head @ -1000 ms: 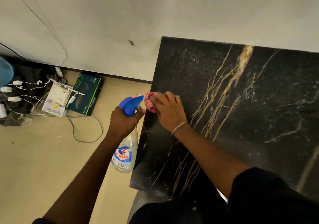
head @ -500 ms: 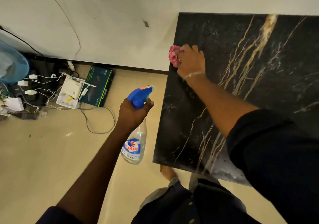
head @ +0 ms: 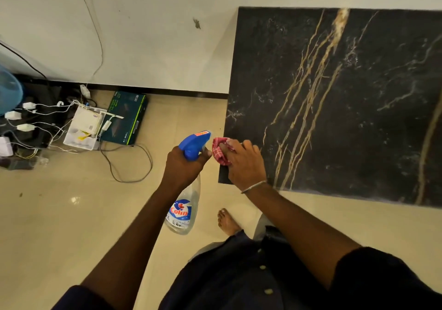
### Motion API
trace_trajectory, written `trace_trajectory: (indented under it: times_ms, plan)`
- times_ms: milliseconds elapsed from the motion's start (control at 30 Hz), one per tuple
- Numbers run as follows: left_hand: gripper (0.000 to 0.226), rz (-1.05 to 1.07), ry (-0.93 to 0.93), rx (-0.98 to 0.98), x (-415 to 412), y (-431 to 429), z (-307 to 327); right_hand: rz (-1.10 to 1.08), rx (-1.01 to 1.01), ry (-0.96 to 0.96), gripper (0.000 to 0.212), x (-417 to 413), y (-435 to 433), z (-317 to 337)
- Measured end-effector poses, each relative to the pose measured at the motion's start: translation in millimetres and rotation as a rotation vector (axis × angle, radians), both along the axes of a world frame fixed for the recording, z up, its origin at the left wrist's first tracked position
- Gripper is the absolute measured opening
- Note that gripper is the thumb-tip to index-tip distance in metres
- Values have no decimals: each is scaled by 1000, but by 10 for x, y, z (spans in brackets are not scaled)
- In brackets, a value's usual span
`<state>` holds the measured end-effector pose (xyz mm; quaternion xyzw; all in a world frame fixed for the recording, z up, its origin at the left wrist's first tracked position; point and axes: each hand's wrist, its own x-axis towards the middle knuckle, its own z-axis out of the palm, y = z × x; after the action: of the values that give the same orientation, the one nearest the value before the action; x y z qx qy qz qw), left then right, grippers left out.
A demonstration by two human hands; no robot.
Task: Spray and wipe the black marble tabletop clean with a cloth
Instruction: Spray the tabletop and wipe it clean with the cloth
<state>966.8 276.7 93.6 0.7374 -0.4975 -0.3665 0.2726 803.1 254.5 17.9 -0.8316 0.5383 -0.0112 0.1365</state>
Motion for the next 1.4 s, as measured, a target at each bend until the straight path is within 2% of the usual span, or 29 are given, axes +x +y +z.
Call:
trace_trajectory:
  times_ms: [167,267,533,667,867,933,1100,1167,1300,1400]
  plan:
    - [25,-100,-42,28,-175,386,-114,-37,8,-115,54,-3,511,-93]
    - [30,-137,-38,40,-350,478,-129,-55,-30,-104,51,-113,557,-52]
    - [19,-244,38,82,-985,374,-150,-368,-187,11,53,-1524,655,-91]
    - [14,-321,66,102,-1396,231,-113,-531,-193,59,50,-2197,650,-99]
    - [19,-289,75,117,-1781,92,-90,-631,-167,-8,52,-2336,595,-124]
    - [19,-253,57,109,-1820,111,-55,-573,-171,-77,52,-2109,569,-137]
    - [29,-125,-13,90,-1829,258,15,-160,-71,-275,54,-1328,558,-122]
    - [31,-85,-44,109,-1865,327,28,-72,-85,-313,49,-1231,563,-91]
    - [30,-94,-45,123,-2156,412,35,33,-78,-221,47,-1614,559,-81]
    - [23,-131,-29,124,-2505,427,2,-47,-69,-163,56,-2216,617,-112]
